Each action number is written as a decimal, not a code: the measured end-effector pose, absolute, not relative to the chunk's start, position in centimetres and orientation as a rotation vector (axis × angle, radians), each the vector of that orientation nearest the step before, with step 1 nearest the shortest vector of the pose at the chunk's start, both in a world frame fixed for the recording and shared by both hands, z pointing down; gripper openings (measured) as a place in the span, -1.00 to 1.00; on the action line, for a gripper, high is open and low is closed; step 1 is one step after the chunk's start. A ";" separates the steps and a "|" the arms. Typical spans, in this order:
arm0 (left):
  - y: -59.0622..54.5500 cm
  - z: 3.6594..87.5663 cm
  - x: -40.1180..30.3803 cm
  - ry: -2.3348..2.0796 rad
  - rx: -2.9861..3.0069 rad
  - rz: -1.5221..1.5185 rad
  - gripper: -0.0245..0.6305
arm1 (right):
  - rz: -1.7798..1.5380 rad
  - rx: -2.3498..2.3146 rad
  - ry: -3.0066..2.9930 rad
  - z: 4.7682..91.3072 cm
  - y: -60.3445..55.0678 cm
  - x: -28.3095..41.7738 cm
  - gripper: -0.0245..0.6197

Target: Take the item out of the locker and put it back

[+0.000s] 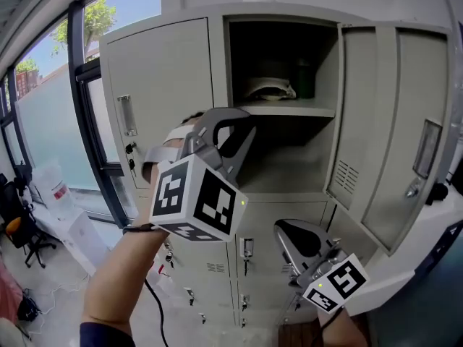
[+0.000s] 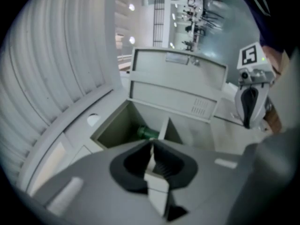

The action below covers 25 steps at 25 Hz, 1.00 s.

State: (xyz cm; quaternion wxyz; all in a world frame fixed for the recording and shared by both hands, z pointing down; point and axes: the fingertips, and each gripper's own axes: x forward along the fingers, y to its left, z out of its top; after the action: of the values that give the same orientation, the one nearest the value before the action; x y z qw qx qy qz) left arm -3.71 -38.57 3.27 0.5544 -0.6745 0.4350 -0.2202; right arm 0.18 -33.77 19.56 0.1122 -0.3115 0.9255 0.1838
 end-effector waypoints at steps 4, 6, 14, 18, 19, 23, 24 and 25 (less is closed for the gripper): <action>-36.7 5.5 -5.9 1.041 -1.718 -0.386 -0.91 | 0.567 -0.969 2.701 19.0 -33.3 -0.6 -0.91; -36.1 7.0 -7.0 1.048 -1.781 -0.314 -0.91 | 0.581 -1.003 2.689 18.8 -33.1 -1.0 -0.91; -34.1 13.4 -11.0 1.032 -2.005 -0.098 -0.92 | 0.648 -1.135 2.728 20.0 -32.5 -3.1 -0.91; -33.8 16.4 -11.8 1.031 -2.169 0.021 -0.92 | 0.650 -1.139 2.741 20.2 -31.7 -3.4 -0.91; -33.6 17.0 -11.9 1.033 -2.202 0.045 -0.92 | 0.652 -1.136 2.740 20.2 -31.4 -3.4 -0.91; -31.9 19.9 -11.1 1.038 -2.290 0.131 -0.92 | 0.637 -1.138 2.736 20.8 -29.8 -2.1 -0.91; -31.3 20.7 -10.7 1.041 -2.310 0.137 -0.92 | 0.629 -1.138 2.736 21.1 -29.3 -1.6 -0.91; -30.6 21.5 -10.3 1.044 -2.328 0.136 -0.92 | 0.621 -1.138 2.736 21.4 -28.7 -1.1 -0.91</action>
State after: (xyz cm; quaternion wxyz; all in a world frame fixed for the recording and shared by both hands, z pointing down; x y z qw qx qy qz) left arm -10.28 -30.64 21.54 0.2889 -0.8723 0.3912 0.0509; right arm -1.05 -28.73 21.40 0.0571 -0.3752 0.9023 0.2047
